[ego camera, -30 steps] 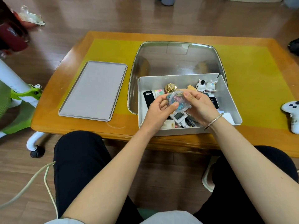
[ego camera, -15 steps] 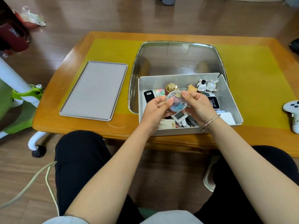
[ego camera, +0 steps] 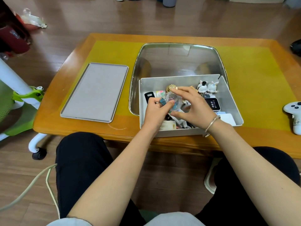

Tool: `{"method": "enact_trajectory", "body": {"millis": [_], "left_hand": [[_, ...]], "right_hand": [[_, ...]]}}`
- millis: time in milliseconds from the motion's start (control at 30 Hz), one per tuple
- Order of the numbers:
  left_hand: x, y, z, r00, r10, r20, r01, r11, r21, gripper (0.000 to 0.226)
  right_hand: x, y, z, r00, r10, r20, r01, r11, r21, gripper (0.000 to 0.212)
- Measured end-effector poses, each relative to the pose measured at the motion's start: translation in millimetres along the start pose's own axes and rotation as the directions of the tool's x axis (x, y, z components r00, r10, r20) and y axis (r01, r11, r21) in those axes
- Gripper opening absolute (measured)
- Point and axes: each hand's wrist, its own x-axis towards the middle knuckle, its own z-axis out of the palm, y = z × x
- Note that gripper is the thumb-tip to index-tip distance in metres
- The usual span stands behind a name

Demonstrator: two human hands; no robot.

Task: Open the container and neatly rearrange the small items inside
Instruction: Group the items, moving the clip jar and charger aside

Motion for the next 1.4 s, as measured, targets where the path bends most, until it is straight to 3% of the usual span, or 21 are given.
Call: {"method": "enact_trajectory", "body": {"millis": [100,233,333,633,833,933,1000,1067,1133,1267,1400], "left_hand": [[-4,3,1,0.996,-0.028,0.081,0.028,1.0,0.001,0.043],[-4,12,-7,0.984,-0.062,0.166,0.069,0.997,-0.036,0.032],[-8,18,-10,0.975,-0.04,0.218,0.063,0.993,-0.1,0.027],[-16,36,-17,0.927,0.17,0.334,-0.198,0.979,0.049,0.045],[-20,39,-20,0.908,0.215,0.359,-0.268,0.957,0.107,0.052],[-20,37,-19,0.901,0.231,0.367,-0.303,0.941,0.152,0.053],[-20,35,-17,0.908,0.179,0.378,-0.25,0.957,0.146,0.049],[-20,36,-15,0.94,0.057,0.336,-0.082,0.995,0.06,0.036],[-18,39,-14,0.963,-0.001,0.27,-0.016,0.998,0.06,0.027],[-12,43,-10,0.986,0.049,0.159,-0.093,0.954,0.285,0.021],[-9,49,-13,0.985,0.044,0.17,-0.112,0.902,0.418,0.022]], "right_hand": [[4,-1,0,0.999,0.027,-0.04,-0.03,0.997,-0.065,0.068],[2,-5,-6,0.986,0.168,0.007,-0.161,0.929,0.334,0.067],[3,-5,-9,0.983,0.184,0.021,-0.177,0.902,0.395,0.069],[3,-11,-17,0.963,0.26,0.073,-0.238,0.689,0.685,0.047],[1,-13,-17,0.953,0.292,0.08,-0.267,0.683,0.68,0.032],[0,-15,-15,0.949,0.31,0.064,-0.268,0.68,0.682,0.034],[1,-16,-11,0.943,0.333,0.032,-0.271,0.705,0.655,0.039],[2,-16,-8,0.949,0.316,-0.011,-0.264,0.809,0.525,0.048],[1,-16,-5,0.968,0.25,-0.03,-0.228,0.921,0.317,0.061],[4,-19,2,0.993,0.106,-0.058,-0.1,0.99,0.098,0.071],[6,-19,1,0.995,0.073,-0.066,-0.073,0.997,0.005,0.075]]}}
